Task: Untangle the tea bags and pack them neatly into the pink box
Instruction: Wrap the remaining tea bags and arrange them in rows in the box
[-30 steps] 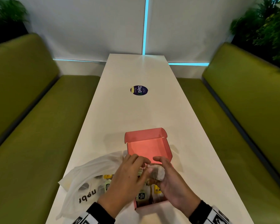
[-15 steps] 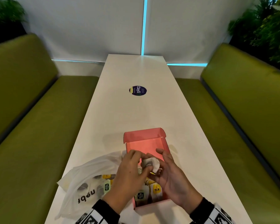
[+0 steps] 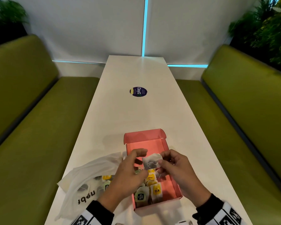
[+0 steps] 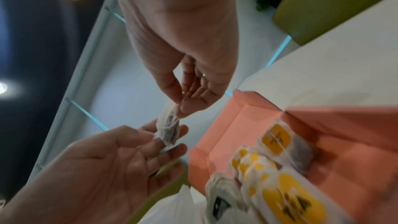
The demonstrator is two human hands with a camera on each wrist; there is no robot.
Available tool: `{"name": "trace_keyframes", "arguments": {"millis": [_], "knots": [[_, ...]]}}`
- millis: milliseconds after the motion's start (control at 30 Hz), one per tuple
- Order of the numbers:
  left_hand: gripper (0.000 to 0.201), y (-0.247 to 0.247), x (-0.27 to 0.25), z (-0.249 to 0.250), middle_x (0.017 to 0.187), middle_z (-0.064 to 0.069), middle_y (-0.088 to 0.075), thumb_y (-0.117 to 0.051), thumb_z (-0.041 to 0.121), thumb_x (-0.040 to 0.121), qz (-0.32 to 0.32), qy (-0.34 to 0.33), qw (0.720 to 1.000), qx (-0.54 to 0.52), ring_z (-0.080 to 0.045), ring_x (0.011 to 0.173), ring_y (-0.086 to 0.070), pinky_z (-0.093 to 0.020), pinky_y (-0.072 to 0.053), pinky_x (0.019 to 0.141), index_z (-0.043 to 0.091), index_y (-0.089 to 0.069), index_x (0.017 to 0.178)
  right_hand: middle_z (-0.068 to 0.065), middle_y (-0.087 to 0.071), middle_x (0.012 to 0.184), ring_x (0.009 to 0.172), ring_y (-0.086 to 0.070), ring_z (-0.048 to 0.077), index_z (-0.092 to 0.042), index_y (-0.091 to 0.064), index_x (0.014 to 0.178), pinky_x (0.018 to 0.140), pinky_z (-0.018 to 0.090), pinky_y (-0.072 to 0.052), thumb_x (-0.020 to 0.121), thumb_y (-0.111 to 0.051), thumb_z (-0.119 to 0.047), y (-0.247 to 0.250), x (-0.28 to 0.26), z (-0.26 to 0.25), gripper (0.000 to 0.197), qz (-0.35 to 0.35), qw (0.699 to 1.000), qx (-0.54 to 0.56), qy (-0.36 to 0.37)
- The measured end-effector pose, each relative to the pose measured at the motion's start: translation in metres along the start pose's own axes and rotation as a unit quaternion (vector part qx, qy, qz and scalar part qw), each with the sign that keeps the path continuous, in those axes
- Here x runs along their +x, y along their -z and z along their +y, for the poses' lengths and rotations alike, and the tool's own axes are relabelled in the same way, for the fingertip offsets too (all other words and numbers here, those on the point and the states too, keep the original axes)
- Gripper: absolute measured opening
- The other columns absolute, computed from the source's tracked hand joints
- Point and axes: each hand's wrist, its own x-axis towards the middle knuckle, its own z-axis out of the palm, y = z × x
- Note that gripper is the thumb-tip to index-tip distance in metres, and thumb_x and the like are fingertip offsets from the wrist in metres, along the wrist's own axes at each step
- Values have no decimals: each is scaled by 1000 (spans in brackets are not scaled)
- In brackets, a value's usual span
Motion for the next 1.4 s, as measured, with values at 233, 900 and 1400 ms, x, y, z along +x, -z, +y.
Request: {"name": "trace_keyframes", "arguments": {"millis": [233,900,1400], "knots": [[17,-1,5,8,84,13,-71,-68,19,85,23,-29,999,-26,-4,80,-66,-22,-53,75,36,-67,90,19,-65,73,59,-57,26,-15,-70,78,56,36,-48,80,-69,-11,-2,-4,-10,5,-51,997,-54,27],[30,4,4,5,76,7,-68,-66,-6,81,57,-16,985,-161,-8,74,-64,-22,-53,70,21,-68,93,1,-63,77,60,-53,18,-20,-72,95,54,29,-35,87,-56,-15,-1,0,-12,18,-93,992,75,-32],[21,-3,4,9,80,0,-70,-61,33,80,45,-31,979,-196,-11,77,-64,-22,-49,73,15,-70,85,13,-59,59,49,-47,20,-17,-68,71,49,28,-33,64,-72,-26,-8,2,-13,11,-53,995,86,-22]]}}
